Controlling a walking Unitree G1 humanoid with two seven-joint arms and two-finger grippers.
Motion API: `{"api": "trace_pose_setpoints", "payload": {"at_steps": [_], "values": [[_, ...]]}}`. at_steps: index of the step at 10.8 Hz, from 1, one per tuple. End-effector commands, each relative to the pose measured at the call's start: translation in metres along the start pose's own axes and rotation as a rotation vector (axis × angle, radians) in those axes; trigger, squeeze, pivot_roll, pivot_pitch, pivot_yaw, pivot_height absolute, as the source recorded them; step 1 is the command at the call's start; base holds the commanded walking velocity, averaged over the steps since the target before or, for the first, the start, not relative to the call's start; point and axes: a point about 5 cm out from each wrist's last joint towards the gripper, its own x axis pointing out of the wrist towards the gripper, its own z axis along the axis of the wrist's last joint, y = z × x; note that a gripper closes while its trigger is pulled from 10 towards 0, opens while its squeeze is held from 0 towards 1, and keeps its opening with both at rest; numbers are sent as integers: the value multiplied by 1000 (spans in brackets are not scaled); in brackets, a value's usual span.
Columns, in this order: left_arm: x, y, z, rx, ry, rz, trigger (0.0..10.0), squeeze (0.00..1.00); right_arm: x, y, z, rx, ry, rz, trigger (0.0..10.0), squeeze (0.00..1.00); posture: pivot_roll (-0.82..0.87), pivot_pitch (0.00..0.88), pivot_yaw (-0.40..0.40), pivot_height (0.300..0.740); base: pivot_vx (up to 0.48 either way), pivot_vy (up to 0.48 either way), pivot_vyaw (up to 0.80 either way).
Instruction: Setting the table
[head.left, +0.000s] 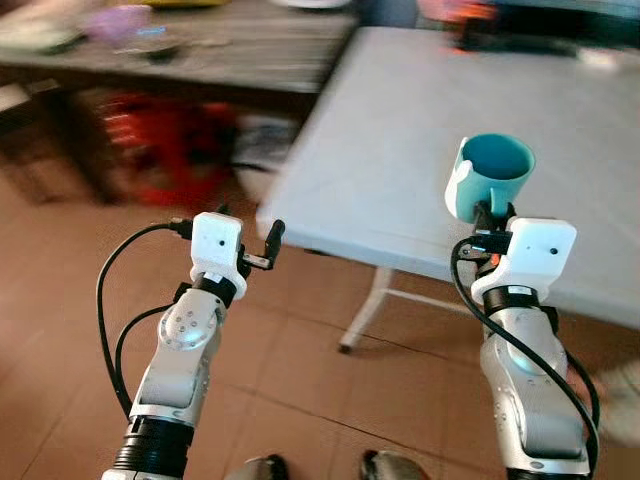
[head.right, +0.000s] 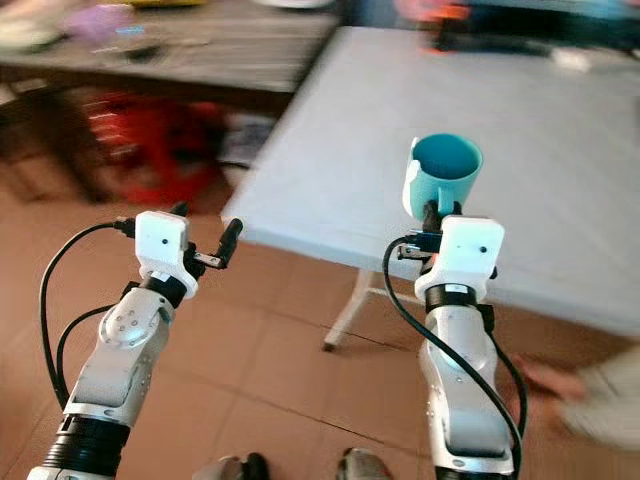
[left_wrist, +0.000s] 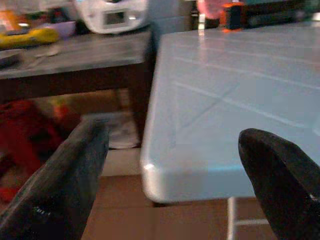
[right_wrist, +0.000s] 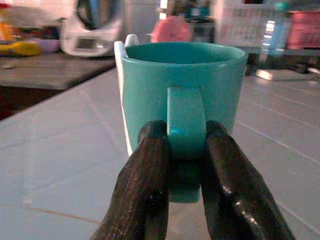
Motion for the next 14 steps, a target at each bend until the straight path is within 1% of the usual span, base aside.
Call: {"api": "trace_pose_setpoints", "payload": {"at_steps": [1,2,3,10,14], "values": [[-1,5,-1,1,13,6,10000,0,1,3,1,2,-3,5,10000,0,-159,175,60,740,0,0,-675],[-2,5,-1,-2,15,5,10000,0,1,3,1,2,-4,6,10000,0,-158,175,59,740,0,0,-500],[-2,5,-1,-2,15,4,10000,0,1,3,1,1,-4,8,10000,0,-158,175,59,740,0,0,0],[-1,7,-1,4,12,5,10000,0,2,3,1,-5,-10,10,10000,0,-162,171,56,740,0,331,0],[-1,4,-1,-7,5,1,10000,0,1,2,0,-7,-6,3,10000,0,-163,173,60,740,0,335,0]]}}
